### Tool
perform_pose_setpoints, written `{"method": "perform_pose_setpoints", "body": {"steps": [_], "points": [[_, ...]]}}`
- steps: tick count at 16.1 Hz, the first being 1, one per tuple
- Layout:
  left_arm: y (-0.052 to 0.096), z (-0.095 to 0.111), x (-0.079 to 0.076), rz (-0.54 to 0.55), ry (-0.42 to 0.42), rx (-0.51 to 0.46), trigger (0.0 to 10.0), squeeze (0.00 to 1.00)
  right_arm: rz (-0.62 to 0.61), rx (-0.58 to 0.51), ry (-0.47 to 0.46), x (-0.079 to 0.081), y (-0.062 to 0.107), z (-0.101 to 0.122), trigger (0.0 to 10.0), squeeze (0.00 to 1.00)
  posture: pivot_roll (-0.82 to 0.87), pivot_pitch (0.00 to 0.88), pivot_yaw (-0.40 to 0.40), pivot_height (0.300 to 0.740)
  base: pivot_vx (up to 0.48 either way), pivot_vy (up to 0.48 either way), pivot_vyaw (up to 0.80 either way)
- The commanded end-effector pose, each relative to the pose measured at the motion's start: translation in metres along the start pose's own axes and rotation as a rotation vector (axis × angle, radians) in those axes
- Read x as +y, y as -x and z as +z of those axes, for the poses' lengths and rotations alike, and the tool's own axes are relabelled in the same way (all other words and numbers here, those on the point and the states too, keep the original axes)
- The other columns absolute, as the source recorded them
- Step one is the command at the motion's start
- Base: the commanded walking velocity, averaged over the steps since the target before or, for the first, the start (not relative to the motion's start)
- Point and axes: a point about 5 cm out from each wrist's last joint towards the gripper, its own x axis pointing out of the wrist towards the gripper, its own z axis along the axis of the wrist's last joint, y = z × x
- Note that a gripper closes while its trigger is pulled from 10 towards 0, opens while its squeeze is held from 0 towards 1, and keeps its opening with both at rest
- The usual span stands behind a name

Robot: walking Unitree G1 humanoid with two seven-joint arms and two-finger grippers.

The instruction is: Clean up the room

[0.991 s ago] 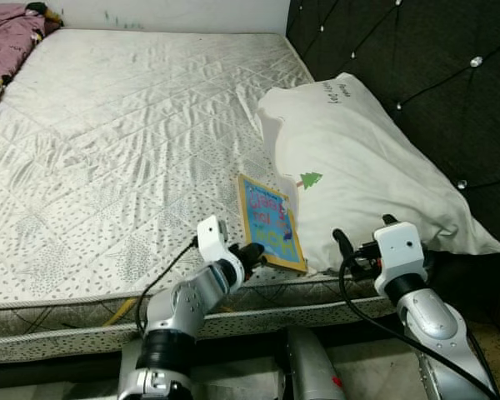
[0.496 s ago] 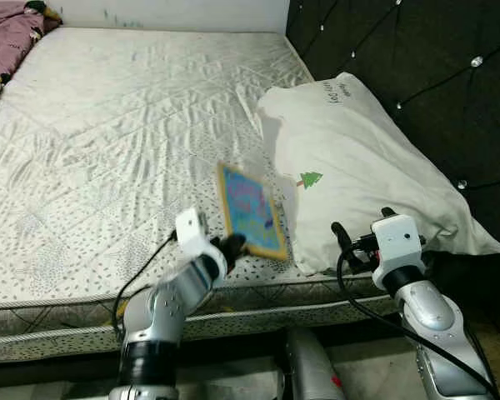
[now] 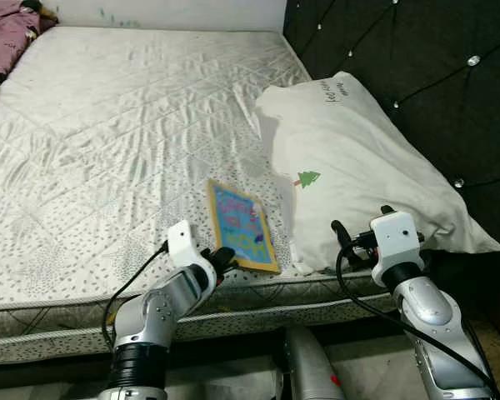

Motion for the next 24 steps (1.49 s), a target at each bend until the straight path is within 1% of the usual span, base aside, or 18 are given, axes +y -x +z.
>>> {"method": "perform_pose_setpoints", "body": {"steps": [1,2,3,5,7,8,10,11,12,14,17,21,23,24], "points": [[-0.004,0.000,0.008,0.025,-0.022,0.016,10.0,0.00,-0.011,0.002,0.010,-0.005,-0.001,0.000,10.0,0.00,-0.14,0.085,-0.094,0.540,0.000,0.000,0.00],[-0.008,0.000,0.008,0.011,-0.025,0.028,10.0,0.00,-0.009,-0.002,0.012,-0.004,-0.001,0.001,10.0,0.00,-0.14,0.083,-0.099,0.540,0.000,0.000,0.00],[-0.013,0.001,0.004,-0.033,-0.014,0.041,10.0,0.00,-0.001,-0.007,0.022,-0.004,-0.002,0.002,10.0,0.00,-0.15,0.081,-0.103,0.540,0.000,0.000,0.00],[-0.022,0.004,0.002,-0.047,-0.024,0.051,10.0,0.00,-0.003,-0.014,0.030,-0.007,-0.005,0.005,10.0,0.00,-0.16,0.077,-0.110,0.540,0.000,0.000,0.00],[-0.025,0.003,0.002,-0.057,-0.025,0.063,10.0,0.00,-0.005,-0.017,0.035,-0.010,-0.005,0.006,10.0,0.00,-0.16,0.076,-0.113,0.540,0.000,0.000,0.00],[-0.029,0.001,0.004,-0.074,-0.023,0.089,10.0,0.00,-0.008,-0.019,0.039,-0.011,-0.005,0.006,10.0,0.00,-0.17,0.075,-0.115,0.540,0.000,0.000,0.00],[-0.032,-0.001,0.001,-0.104,-0.016,0.112,10.0,0.00,-0.009,-0.021,0.042,-0.012,-0.005,0.007,10.0,0.00,-0.18,0.074,-0.116,0.540,0.000,0.000,0.00],[-0.034,-0.002,0.000,-0.117,-0.016,0.120,10.0,0.20,-0.007,-0.022,0.043,-0.011,-0.006,0.008,10.0,0.00,-0.18,0.073,-0.117,0.540,0.000,0.000,0.00],[-0.036,-0.006,-0.001,-0.125,-0.023,0.138,10.0,1.00,-0.002,-0.024,0.045,-0.010,-0.006,0.008,10.0,0.00,-0.18,0.071,-0.119,0.540,0.000,0.000,0.00],[-0.038,-0.012,-0.006,-0.166,-0.020,0.168,10.0,1.00,0.007,-0.033,0.049,-0.008,-0.009,0.010,10.0,0.00,-0.18,0.066,-0.121,0.540,0.000,0.000,0.00],[-0.039,-0.011,-0.005,-0.173,-0.025,0.166,10.0,1.00,0.008,-0.039,0.051,-0.007,-0.012,0.011,10.0,0.00,-0.17,0.061,-0.120,0.540,0.000,0.000,0.00],[-0.035,0.005,0.012,-0.121,-0.041,0.124,10.0,1.00,0.005,-0.044,0.049,-0.006,-0.015,0.011,10.0,0.00,-0.16,0.053,-0.114,0.540,0.000,0.000,0.00],[-0.032,0.018,0.023,-0.076,-0.047,0.084,10.0,1.00,0.004,-0.045,0.048,-0.005,-0.015,0.009,10.0,0.00,-0.15,0.048,-0.112,0.540,0.000,0.000,0.00],[-0.029,0.027,0.032,-0.039,-0.052,0.053,10.0,1.00,0.002,-0.046,0.048,-0.005,-0.017,0.009,10.0,0.00,-0.15,0.042,-0.112,0.540,0.000,0.000,0.00]]}}
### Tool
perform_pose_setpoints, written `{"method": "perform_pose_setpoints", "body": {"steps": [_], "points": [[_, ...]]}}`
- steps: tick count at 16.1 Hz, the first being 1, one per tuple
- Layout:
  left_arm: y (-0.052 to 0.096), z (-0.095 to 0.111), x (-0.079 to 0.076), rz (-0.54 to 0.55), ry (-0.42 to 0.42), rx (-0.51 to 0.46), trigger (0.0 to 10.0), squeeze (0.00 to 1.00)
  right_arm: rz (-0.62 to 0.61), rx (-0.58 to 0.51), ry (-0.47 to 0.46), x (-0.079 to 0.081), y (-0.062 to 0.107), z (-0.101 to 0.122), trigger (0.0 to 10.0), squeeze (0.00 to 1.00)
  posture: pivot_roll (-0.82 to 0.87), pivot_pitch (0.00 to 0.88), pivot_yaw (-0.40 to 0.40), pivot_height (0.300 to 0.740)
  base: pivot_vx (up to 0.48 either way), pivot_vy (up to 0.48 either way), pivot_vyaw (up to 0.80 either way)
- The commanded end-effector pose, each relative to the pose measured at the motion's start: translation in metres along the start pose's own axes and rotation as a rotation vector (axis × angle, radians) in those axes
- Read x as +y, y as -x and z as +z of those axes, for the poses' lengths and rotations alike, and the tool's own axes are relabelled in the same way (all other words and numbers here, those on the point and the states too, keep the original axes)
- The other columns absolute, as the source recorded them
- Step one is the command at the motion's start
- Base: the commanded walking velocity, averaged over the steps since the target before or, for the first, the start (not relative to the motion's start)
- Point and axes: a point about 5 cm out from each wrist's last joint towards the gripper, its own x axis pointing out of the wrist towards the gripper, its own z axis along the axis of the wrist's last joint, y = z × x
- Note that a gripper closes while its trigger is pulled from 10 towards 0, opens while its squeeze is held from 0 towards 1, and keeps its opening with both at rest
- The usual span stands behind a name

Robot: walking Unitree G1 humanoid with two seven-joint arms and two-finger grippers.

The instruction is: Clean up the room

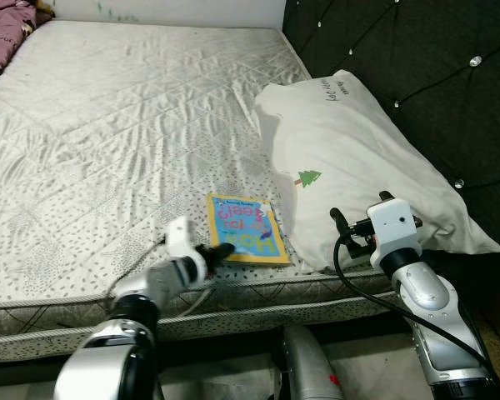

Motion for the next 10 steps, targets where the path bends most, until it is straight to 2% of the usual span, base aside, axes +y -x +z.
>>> {"method": "perform_pose_setpoints", "body": {"steps": [1,5,7,10], "points": [[0.000,0.010,-0.001,0.011,-0.014,-0.026,10.0,1.00,-0.003,-0.006,0.001,0.000,-0.002,0.000,10.0,0.00,-0.15,0.039,-0.112,0.540,0.000,0.000,0.00],[0.004,0.015,0.006,0.036,-0.037,-0.040,10.0,1.00,0.000,-0.016,0.001,0.002,-0.006,0.001,10.0,0.00,-0.14,0.034,-0.113,0.540,0.000,0.000,0.00],[0.002,0.010,0.004,0.035,-0.080,-0.017,10.0,1.00,0.001,-0.021,-0.002,0.004,-0.009,0.002,10.0,0.00,-0.13,0.028,-0.111,0.540,0.000,0.000,0.00],[0.000,0.013,-0.004,0.032,-0.115,-0.066,10.0,1.00,-0.005,-0.034,-0.012,0.005,-0.014,0.003,10.0,0.00,-0.11,0.013,-0.097,0.540,0.000,0.000,0.00]]}}
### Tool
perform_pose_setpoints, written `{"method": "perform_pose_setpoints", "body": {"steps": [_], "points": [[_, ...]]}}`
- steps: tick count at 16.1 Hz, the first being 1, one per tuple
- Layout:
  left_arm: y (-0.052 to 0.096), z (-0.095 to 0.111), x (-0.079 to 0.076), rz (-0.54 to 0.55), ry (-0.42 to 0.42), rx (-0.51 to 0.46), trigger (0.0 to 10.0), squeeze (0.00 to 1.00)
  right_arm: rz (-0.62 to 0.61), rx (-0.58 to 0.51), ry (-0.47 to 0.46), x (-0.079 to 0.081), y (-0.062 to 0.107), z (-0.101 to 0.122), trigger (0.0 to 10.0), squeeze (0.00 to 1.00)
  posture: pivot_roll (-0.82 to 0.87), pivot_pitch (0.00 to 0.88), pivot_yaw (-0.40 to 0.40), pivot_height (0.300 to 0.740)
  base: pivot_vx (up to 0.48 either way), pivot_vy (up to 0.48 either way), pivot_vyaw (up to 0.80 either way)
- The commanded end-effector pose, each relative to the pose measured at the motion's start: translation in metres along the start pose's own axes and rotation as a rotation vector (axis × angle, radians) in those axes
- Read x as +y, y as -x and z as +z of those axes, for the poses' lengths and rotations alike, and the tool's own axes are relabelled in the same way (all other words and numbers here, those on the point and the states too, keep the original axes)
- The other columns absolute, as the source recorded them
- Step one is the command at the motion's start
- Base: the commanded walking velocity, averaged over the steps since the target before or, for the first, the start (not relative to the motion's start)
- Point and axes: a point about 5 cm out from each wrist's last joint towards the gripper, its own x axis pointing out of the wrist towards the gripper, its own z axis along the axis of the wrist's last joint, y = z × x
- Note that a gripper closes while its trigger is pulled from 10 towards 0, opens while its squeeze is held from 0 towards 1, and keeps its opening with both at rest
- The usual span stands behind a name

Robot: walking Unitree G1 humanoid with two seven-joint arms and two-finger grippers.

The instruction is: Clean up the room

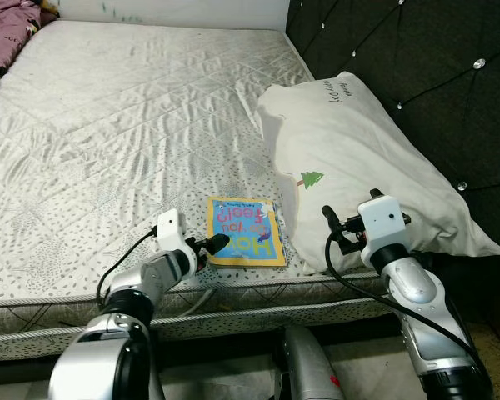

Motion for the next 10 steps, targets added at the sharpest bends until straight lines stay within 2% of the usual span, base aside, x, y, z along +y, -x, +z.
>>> {"method": "perform_pose_setpoints", "body": {"steps": [1,3,4,5,6,7,8,9,10], "points": [[0.000,0.003,-0.004,0.003,-0.038,-0.028,10.0,1.00,-0.015,-0.016,0.001,-0.003,-0.002,0.003,10.0,0.00,-0.11,0.012,-0.096,0.540,0.000,0.000,0.00],[0.006,0.006,-0.003,0.051,-0.085,-0.097,10.0,1.00,-0.019,-0.033,-0.018,-0.001,-0.007,0.006,10.0,0.00,-0.10,0.002,-0.087,0.540,0.000,0.000,0.00],[0.018,0.008,-0.001,0.089,-0.137,-0.156,10.0,1.00,-0.021,-0.048,-0.040,0.003,-0.014,0.009,10.0,0.00,-0.08,0.000,-0.075,0.540,0.000,0.000,0.00],[0.018,0.008,-0.001,0.089,-0.137,-0.156,10.0,1.00,-0.021,-0.048,-0.040,0.003,-0.014,0.009,10.0,0.00,-0.08,0.000,-0.075,0.540,0.000,0.000,0.00],[0.030,0.011,-0.001,0.112,-0.163,-0.207,10.0,1.00,-0.017,-0.057,-0.060,0.006,-0.019,0.011,10.0,0.00,-0.06,0.000,-0.066,0.540,0.000,0.000,0.00],[0.042,0.018,0.000,0.151,-0.203,-0.276,10.0,1.00,-0.012,-0.057,-0.108,0.011,-0.028,0.012,10.0,0.00,-0.04,0.000,-0.055,0.540,0.000,0.000,0.00],[0.047,0.020,0.001,0.170,-0.223,-0.319,10.0,1.00,-0.009,-0.049,-0.139,0.013,-0.030,0.012,10.0,0.00,-0.03,0.000,-0.053,0.540,0.000,0.000,0.00],[0.063,0.027,0.007,0.272,-0.325,-0.430,10.0,1.00,-0.007,-0.034,-0.233,0.016,-0.039,0.012,10.0,0.00,0.00,0.000,-0.040,0.540,0.000,0.000,0.00],[0.073,0.029,0.010,0.345,-0.376,-0.479,10.0,1.00,-0.024,-0.038,-0.283,0.015,-0.042,0.013,10.0,0.00,0.01,0.000,-0.035,0.540,0.000,0.000,0.00]]}}
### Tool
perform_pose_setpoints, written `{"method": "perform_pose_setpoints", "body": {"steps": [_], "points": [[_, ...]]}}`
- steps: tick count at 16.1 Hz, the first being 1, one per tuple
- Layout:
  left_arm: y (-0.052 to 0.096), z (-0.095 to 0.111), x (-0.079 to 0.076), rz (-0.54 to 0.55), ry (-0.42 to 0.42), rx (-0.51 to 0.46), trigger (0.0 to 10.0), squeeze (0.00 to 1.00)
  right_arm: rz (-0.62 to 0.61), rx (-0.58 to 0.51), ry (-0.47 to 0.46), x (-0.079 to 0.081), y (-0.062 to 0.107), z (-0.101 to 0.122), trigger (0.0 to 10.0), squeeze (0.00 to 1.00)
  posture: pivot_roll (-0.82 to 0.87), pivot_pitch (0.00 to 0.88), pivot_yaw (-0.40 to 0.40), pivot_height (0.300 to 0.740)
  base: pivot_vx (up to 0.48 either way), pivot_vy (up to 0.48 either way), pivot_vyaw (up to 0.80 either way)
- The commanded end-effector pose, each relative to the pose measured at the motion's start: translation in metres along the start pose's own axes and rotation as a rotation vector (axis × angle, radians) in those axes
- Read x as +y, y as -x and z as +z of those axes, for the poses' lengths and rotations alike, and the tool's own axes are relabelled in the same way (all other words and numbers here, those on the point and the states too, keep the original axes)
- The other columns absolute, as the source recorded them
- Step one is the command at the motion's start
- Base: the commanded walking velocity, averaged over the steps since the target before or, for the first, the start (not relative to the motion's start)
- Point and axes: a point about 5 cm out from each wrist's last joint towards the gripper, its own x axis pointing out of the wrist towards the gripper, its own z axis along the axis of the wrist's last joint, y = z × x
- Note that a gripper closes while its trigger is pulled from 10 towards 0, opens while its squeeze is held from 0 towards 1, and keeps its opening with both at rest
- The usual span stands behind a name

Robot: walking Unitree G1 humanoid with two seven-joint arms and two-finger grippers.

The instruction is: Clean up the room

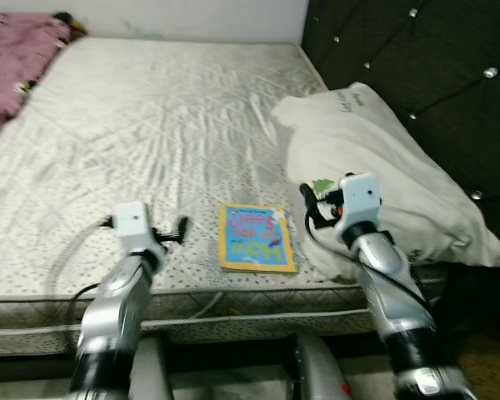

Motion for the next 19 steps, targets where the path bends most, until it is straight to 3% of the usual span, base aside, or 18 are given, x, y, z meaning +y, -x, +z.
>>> {"method": "perform_pose_setpoints", "body": {"steps": [1,2,3,5,7,8,9,11,14,19], "points": [[0.004,0.008,0.006,0.069,-0.055,-0.054,10.0,1.00,-0.034,-0.015,-0.042,-0.007,-0.002,0.002,10.0,0.00,0.02,0.000,-0.034,0.540,0.000,0.000,0.00],[0.009,0.014,0.011,0.111,-0.075,-0.111,10.0,1.00,-0.043,-0.038,-0.035,-0.007,-0.003,0.004,10.0,0.00,0.02,0.000,-0.032,0.540,0.000,0.000,0.00],[0.020,0.028,0.011,0.115,-0.138,-0.238,10.0,1.00,-0.059,-0.056,-0.045,-0.007,-0.003,0.004,10.0,0.00,0.04,0.000,-0.029,0.540,0.000,0.000,0.00],[0.023,0.035,0.012,0.135,-0.174,-0.311,10.0,1.00,-0.073,-0.074,-0.023,-0.008,-0.004,0.004,10.0,0.00,0.03,0.000,-0.023,0.540,0.000,0.000,0.00],[0.022,0.033,0.013,0.171,-0.154,-0.283,10.0,1.00,-0.092,-0.096,0.046,-0.015,-0.002,0.005,10.0,0.00,0.02,0.000,-0.020,0.540,0.000,0.000,0.00],[0.021,0.032,0.013,0.174,-0.150,-0.278,10.0,0.88,-0.097,-0.101,0.074,-0.017,-0.001,0.005,10.0,0.00,0.02,0.000,-0.020,0.540,0.000,0.000,0.00],[0.022,0.033,0.012,0.169,-0.155,-0.283,10.0,0.00,-0.106,-0.096,0.087,-0.023,0.002,0.002,10.0,0.00,0.02,0.000,-0.020,0.540,0.000,0.000,0.00],[0.028,0.030,0.011,0.168,-0.134,-0.267,10.0,0.00,-0.121,-0.068,0.087,-0.032,0.012,-0.008,10.0,0.00,0.03,0.000,-0.024,0.540,0.000,0.000,0.00],[0.038,0.025,0.014,0.177,-0.134,-0.273,10.0,0.00,-0.116,-0.041,0.054,-0.031,0.022,-0.019,10.0,0.00,0.04,0.000,-0.035,0.540,0.000,0.000,0.00],[0.038,0.025,0.013,0.155,-0.141,-0.283,10.0,0.00,-0.102,-0.123,-0.035,-0.019,0.014,-0.003,10.0,0.00,0.03,0.000,-0.020,0.550,0.000,0.000,0.00]]}}
